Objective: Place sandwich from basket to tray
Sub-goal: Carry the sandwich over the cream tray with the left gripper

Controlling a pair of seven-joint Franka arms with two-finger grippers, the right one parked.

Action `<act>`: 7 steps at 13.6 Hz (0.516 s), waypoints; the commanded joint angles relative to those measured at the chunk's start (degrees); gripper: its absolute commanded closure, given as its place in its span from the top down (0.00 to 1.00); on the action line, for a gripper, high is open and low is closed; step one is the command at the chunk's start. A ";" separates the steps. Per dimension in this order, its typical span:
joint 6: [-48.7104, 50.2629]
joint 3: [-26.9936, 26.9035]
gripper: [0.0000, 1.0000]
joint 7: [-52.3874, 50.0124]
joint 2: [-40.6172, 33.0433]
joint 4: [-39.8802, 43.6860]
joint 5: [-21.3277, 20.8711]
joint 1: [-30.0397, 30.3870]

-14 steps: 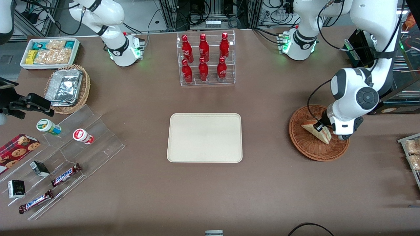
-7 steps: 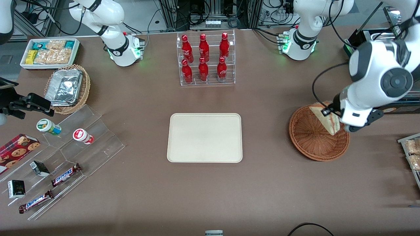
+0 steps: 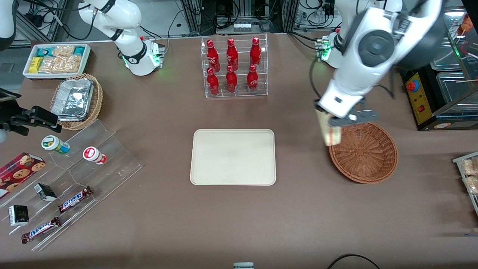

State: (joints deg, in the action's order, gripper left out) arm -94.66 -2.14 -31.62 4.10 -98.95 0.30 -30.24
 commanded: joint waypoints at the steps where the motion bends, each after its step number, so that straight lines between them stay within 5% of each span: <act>1: 0.62 -0.94 0.24 0.60 6.95 7.27 1.80 -3.59; 7: -16.32 -0.85 0.24 -2.39 17.77 8.43 2.77 -10.17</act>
State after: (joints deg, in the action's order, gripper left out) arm -108.23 -2.12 -32.83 17.92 -93.29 2.21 -38.39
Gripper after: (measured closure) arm 0.762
